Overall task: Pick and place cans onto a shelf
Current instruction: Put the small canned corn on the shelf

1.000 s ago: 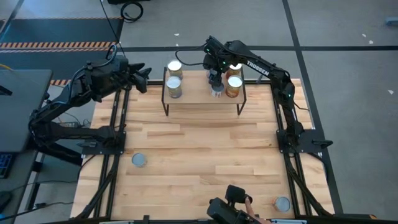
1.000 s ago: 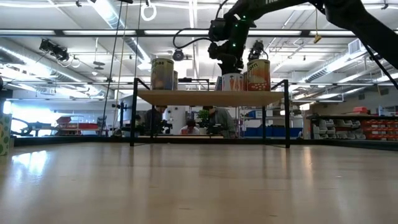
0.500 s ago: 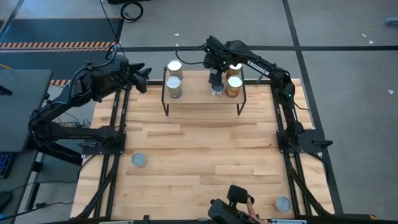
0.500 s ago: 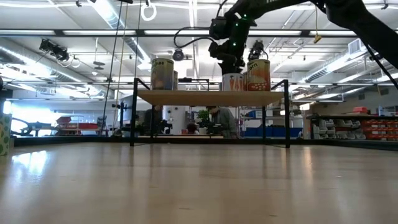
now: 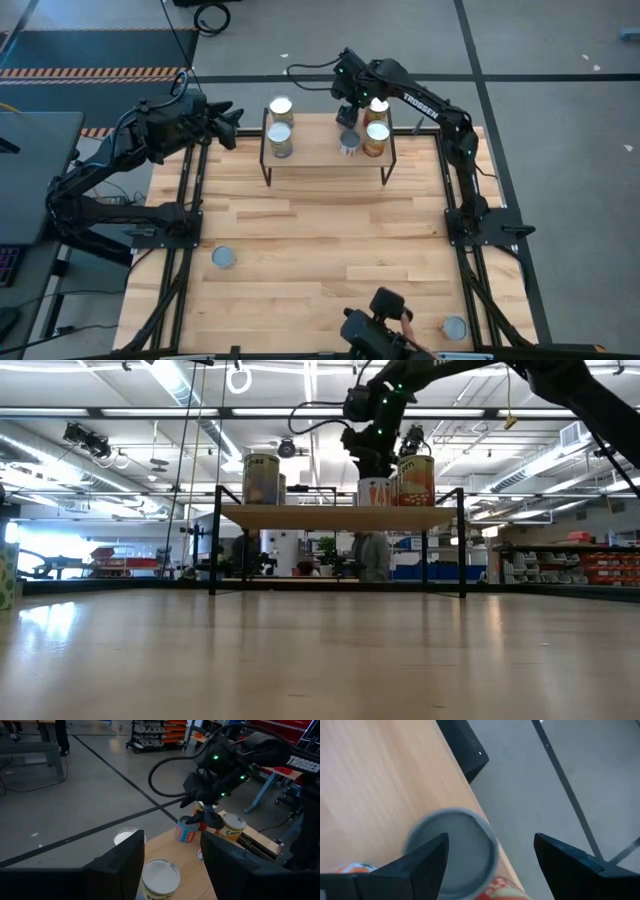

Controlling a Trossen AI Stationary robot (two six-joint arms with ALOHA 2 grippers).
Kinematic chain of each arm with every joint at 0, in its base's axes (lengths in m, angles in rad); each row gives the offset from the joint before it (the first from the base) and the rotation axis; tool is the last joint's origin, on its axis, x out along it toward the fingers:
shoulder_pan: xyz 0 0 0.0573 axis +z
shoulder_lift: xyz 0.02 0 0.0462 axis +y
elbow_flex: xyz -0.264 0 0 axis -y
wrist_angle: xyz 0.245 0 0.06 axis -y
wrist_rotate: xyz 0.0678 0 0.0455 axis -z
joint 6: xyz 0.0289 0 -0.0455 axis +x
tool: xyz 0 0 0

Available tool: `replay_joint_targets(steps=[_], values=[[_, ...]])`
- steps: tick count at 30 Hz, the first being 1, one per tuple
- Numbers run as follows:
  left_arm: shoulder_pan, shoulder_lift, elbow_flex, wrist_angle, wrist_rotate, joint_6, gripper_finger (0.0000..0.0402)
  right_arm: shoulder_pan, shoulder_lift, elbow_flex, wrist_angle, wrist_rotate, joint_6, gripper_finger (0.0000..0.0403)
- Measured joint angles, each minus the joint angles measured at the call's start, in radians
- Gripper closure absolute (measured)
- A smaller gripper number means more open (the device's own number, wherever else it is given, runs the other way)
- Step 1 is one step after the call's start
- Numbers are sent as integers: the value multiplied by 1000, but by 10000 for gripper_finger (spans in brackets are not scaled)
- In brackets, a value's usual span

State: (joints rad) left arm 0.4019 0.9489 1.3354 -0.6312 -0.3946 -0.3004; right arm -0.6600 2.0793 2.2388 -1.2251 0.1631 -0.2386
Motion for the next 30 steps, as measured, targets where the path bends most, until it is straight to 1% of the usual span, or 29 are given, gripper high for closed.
replay_joint_targets(steps=[3, 7, 14, 17, 22, 30], values=[[0, 0, 0, 0, 0, 0, 202, -7, -3, -6, 21, 0, -4, 106], [0, 0, 0, 0, 0, 2, 202, -10, -3, -8, -6, -9, -43, 106], [0, 0, 0, 0, 0, 10, 202, -8, -3, -8, 16, -30, -164, 106], [0, 0, 0, 0, 0, 10, 202, -9, -3, -34, 48, -34, -214, 105], [0, 0, 0, 0, 0, 10, 202, -15, -7, -63, 56, -33, -224, 106], [0, 0, 0, 0, 0, 9, 202, -13, -14, -66, 45, -26, -193, 105]])
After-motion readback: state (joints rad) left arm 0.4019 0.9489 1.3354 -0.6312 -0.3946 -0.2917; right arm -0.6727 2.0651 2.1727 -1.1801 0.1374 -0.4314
